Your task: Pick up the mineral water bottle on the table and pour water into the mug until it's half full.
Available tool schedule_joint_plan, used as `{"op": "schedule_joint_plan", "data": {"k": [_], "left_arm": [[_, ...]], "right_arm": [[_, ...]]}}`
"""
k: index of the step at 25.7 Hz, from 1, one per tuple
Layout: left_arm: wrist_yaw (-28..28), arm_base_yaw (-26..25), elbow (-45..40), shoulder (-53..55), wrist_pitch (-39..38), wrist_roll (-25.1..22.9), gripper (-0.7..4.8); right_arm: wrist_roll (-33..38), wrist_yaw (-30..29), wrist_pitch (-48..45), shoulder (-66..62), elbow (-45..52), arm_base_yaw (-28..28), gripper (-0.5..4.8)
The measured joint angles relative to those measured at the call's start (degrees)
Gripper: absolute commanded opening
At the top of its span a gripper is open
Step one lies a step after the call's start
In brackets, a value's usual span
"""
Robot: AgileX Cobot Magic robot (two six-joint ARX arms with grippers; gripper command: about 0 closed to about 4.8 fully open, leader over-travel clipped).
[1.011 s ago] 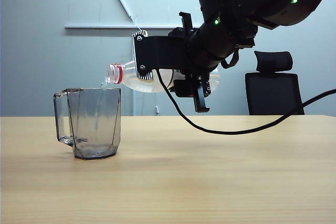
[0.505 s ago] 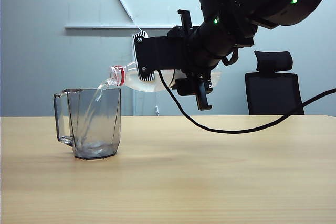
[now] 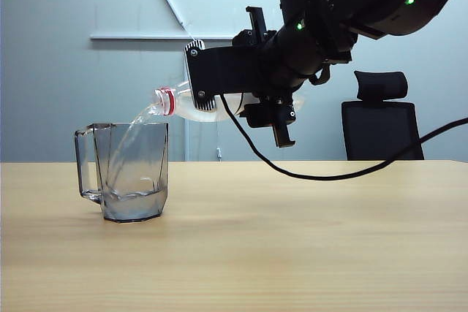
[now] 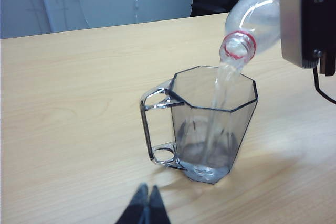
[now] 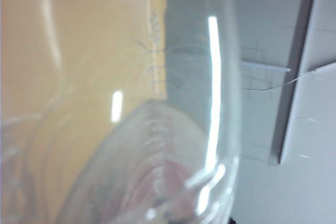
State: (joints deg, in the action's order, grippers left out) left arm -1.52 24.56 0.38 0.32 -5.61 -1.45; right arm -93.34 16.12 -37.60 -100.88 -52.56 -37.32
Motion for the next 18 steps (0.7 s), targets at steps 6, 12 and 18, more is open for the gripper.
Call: {"op": "schedule_joint_plan", "data": {"k": [6,12,18], "left_arm": [[0.0,0.0,0.0,0.0,0.0,0.0,-0.02],[0.0,0.0,0.0,0.0,0.0,0.0,-0.02],[0.0,0.0,0.0,0.0,0.0,0.0,-0.02]], "right_arm": [[-0.37,0.42,-0.48,0.02,-0.02,0.0,2.57],[-0.33,0.39,-0.57,0.02,-0.02,0.0,2.56],[1.4,0.35,0.39,0.02,-0.02,0.0,2.56]]}}
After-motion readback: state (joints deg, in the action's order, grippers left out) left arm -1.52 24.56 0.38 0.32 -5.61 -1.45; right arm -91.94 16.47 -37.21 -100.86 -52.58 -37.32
